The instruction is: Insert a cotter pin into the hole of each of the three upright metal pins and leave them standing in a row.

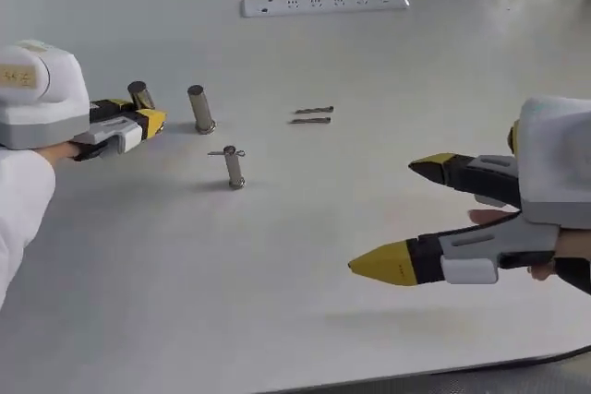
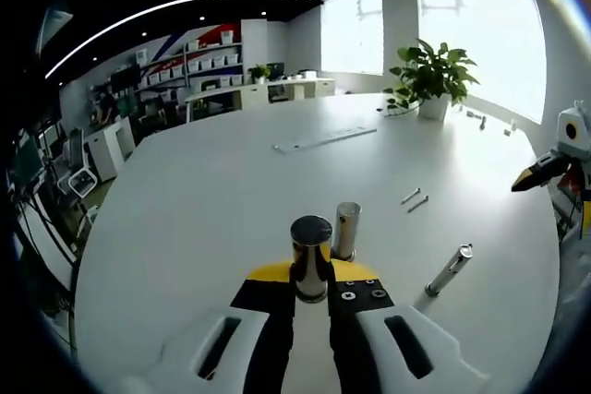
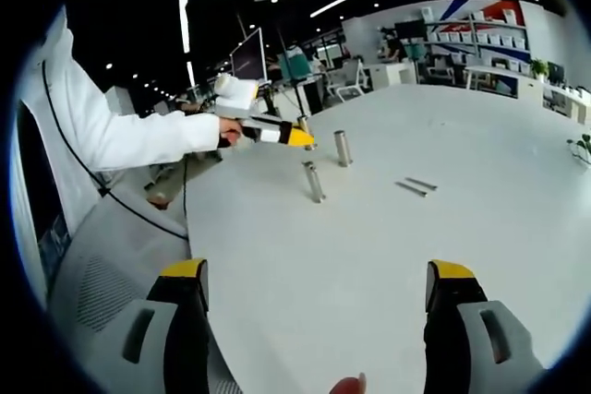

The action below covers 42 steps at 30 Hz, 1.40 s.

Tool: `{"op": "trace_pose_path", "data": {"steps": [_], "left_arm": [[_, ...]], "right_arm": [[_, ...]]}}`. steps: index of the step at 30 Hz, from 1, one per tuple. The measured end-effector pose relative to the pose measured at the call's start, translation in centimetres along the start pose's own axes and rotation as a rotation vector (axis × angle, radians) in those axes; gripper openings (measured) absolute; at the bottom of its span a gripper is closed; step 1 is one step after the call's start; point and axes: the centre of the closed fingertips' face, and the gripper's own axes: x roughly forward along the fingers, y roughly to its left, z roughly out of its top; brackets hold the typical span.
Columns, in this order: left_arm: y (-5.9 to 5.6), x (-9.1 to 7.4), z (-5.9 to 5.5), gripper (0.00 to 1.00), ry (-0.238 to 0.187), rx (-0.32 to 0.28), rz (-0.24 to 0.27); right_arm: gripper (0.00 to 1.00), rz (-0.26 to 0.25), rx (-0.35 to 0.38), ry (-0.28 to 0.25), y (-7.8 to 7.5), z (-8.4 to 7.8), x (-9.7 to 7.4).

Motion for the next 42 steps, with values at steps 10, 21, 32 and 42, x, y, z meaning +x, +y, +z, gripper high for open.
{"op": "trace_pose_path", "data": {"steps": [10, 21, 32, 42], "left_arm": [[-4.3, -4.3, 0.0, 0.11, -0.022, -0.009, -0.02], [-9.0, -5.2, -0.2, 0.11, -0.044, -0.052, -0.063], [-13.4, -3.1, -1.6, 0.11, 0.004, -0.006, -0.104], [-15.9, -1.5, -3.0, 0.11, 0.053, 0.011, -0.128]], "right_arm": [[0.95, -0.008, 0.014, -0.017, -0.1, 0.3, 0.1], [0.95, -0.004, 0.003, -0.026, 0.1, 0.7, -0.2], [0.94, -0.007, 0.032, -0.018, 0.1, 0.3, -0.4], [0.94, -0.025, 0.05, -0.046, -0.1, 0.3, -0.8]]}}
